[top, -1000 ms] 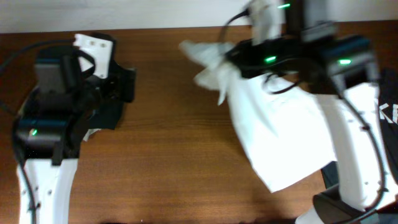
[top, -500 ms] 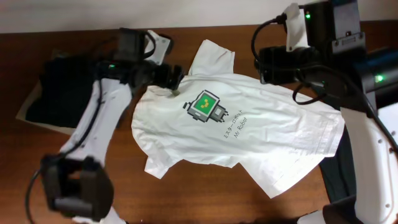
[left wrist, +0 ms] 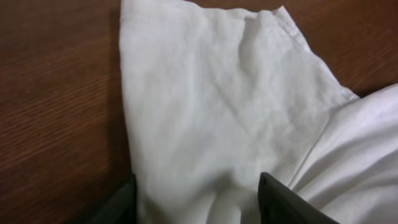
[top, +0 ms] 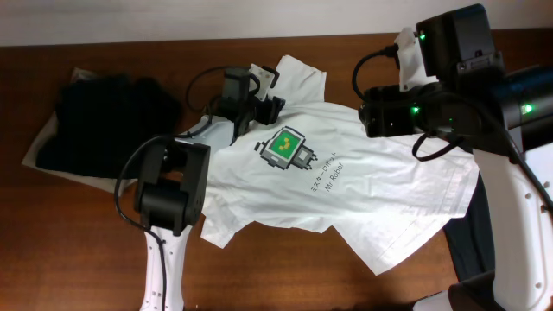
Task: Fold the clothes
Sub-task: 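Spread the white T-shirt flat at table center with both grippers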
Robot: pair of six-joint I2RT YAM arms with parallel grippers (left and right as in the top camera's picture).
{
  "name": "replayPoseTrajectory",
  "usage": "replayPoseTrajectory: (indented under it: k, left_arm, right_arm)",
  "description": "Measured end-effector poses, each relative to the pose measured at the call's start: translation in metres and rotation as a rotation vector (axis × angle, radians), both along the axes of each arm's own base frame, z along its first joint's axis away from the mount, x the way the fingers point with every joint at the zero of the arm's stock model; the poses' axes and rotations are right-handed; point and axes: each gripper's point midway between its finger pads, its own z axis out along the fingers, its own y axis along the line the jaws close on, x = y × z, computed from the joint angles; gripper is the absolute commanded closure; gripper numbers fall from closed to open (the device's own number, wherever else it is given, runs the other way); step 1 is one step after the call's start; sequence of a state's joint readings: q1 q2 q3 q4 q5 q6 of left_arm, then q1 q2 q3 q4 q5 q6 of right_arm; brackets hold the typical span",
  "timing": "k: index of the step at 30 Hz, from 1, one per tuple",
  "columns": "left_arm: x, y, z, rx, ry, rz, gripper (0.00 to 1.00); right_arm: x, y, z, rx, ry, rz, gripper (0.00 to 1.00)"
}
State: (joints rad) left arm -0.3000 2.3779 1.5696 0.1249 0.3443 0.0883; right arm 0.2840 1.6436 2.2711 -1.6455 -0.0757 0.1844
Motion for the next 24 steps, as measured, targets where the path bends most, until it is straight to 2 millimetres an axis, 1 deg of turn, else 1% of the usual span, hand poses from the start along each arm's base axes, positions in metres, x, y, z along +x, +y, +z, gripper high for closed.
replayPoseTrajectory:
  k: [1,2,3,4,6,7,9,10,11,12,13,14,15,16,17,18,19,20,21,22,23,24]
  left_arm:
    - [0.0,0.002,-0.002,0.011,0.013,0.011,0.8]
    - [0.0,0.005,-0.003,0.026,0.023,0.022,0.95]
    - [0.0,0.016,-0.007,0.078,0.058,0.067,1.0]
    - [0.0,0.024,-0.009,0.104,0.072,0.096,1.0]
    - [0.005,0.049,-0.008,0.16,0.113,0.192,1.0]
    - [0.012,0.074,-0.005,0.187,0.139,0.252,1.0]
    - [0.026,0.145,0.003,0.239,0.2,0.401,1.0]
    - [0.031,0.167,0.008,0.247,0.209,0.445,1.0]
    - [0.04,0.193,0.019,0.255,0.213,0.496,0.95]
    - [0.053,0.214,0.041,0.251,0.18,0.539,0.85]
    - [0.06,0.221,0.057,0.244,0.156,0.559,0.75]
    - [0.065,0.222,0.073,0.245,0.138,0.562,0.62]
    - [0.075,0.22,0.105,0.229,0.096,0.567,0.59]
    - [0.076,0.219,0.12,0.228,0.085,0.561,0.55]
    - [0.075,0.218,0.136,0.229,0.082,0.552,0.48]
    - [0.078,0.217,0.167,0.218,0.039,0.545,0.42]
    - [0.075,0.217,0.189,0.216,0.025,0.543,0.4]
    - [0.071,0.216,0.207,0.209,0.016,0.543,0.34]
    - [0.067,0.216,0.241,0.197,-0.03,0.542,0.32]
    - [0.056,0.216,0.266,0.193,-0.048,0.542,0.3]
    - [0.043,0.216,0.288,0.199,-0.067,0.529,0.28]
    - [0.023,0.215,0.316,0.209,-0.09,0.513,0.24]
  right_arm:
    - [0.0,0.0,0.0,0.0,0.001,0.0,0.27]
    - [0.0,0.0,0.0,0.0,0.001,-0.001,0.27]
    - [-0.001,0.0,-0.001,-0.001,0.005,-0.001,0.27]
    - [-0.002,-0.001,-0.001,-0.002,0.009,-0.002,0.27]
    - [-0.003,-0.001,-0.002,-0.002,0.013,-0.003,0.27]
    - [-0.002,-0.002,-0.002,-0.004,0.014,-0.012,0.25]
    - [0.002,-0.005,-0.006,-0.013,0.028,-0.05,0.2]
    - [0.005,-0.006,-0.01,-0.018,0.039,-0.063,0.2]
    - [0.012,-0.009,-0.019,-0.027,0.066,-0.095,0.2]
    - [0.03,-0.02,-0.04,-0.039,0.13,-0.165,0.19]
    - [0.039,-0.028,-0.051,-0.048,0.163,-0.202,0.19]
    - [0.054,-0.038,-0.071,-0.056,0.215,-0.247,0.2]
    - [0.066,-0.064,-0.086,-0.062,0.252,-0.323,0.21]
    - [0.072,-0.075,-0.097,-0.067,0.284,-0.35,0.21]
    - [0.083,-0.085,-0.12,-0.07,0.341,-0.366,0.24]
    - [0.093,-0.095,-0.156,-0.081,0.438,-0.371,0.26]
    - [0.094,-0.098,-0.181,-0.091,0.514,-0.362,0.26]
    - [0.096,-0.097,-0.21,-0.102,0.596,-0.33,0.26]
    - [0.102,-0.096,-0.232,-0.105,0.631,-0.306,0.26]
    - [0.117,-0.094,-0.239,-0.093,0.584,-0.294,0.27]
    - [0.133,-0.092,-0.239,-0.075,0.52,-0.284,0.3]
    - [0.156,-0.09,-0.238,-0.049,0.429,-0.273,0.32]
